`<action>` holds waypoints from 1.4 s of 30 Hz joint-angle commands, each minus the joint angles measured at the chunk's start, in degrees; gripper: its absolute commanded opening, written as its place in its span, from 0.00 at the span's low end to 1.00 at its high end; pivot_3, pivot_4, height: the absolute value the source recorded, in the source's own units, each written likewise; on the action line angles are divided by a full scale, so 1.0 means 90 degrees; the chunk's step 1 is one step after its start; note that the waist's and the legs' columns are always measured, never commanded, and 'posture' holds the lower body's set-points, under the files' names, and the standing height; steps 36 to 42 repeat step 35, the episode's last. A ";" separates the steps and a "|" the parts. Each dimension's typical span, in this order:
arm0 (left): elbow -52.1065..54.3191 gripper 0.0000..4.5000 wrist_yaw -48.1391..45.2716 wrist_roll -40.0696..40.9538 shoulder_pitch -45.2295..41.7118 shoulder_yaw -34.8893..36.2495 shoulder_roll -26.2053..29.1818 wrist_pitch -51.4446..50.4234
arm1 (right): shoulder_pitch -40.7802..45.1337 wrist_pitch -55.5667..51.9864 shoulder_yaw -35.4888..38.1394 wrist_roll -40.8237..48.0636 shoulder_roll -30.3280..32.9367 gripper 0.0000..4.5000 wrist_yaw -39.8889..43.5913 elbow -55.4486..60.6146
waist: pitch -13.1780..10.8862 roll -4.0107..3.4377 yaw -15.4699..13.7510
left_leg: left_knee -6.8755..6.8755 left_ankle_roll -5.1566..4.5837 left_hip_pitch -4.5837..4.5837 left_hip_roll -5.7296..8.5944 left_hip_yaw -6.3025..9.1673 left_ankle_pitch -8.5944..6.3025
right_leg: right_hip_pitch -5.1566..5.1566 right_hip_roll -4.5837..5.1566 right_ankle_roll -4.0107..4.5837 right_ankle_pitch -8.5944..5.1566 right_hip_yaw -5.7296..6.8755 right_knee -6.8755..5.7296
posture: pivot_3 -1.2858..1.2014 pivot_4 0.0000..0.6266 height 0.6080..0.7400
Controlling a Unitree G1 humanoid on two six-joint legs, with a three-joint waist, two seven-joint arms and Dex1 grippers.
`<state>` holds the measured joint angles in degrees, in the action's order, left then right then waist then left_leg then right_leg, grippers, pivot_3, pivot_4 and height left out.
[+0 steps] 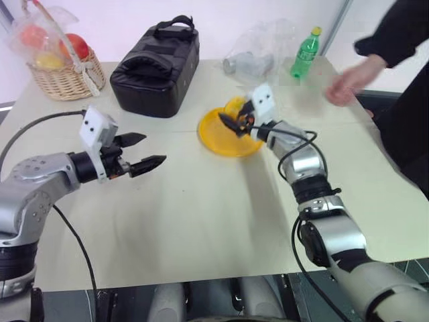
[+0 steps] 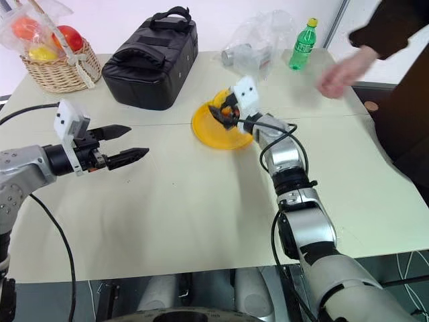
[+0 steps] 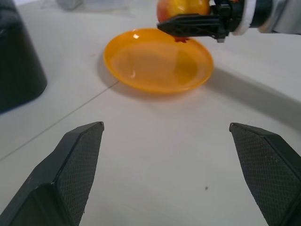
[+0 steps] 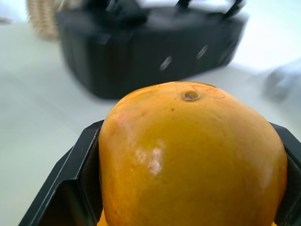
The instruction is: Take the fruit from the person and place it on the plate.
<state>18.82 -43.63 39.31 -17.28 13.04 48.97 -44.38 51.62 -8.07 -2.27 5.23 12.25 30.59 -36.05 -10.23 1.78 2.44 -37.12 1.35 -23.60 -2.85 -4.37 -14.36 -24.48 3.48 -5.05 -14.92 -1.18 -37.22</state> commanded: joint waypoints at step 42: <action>-0.1714 1.00 0.2464 -0.2055 -0.0170 0.0828 -0.1577 0.2511 | -0.0930 0.1155 0.1357 0.0198 0.1413 1.00 -0.0980 0.0170 | 0.0003 0.0004 0.0017 | 0.0000 0.0000 0.0001 0.0001 -0.0007 0.0000 | 0.0002 0.0004 -0.0002 0.0001 -0.0001 0.0002 | 0.52 0.24 1.00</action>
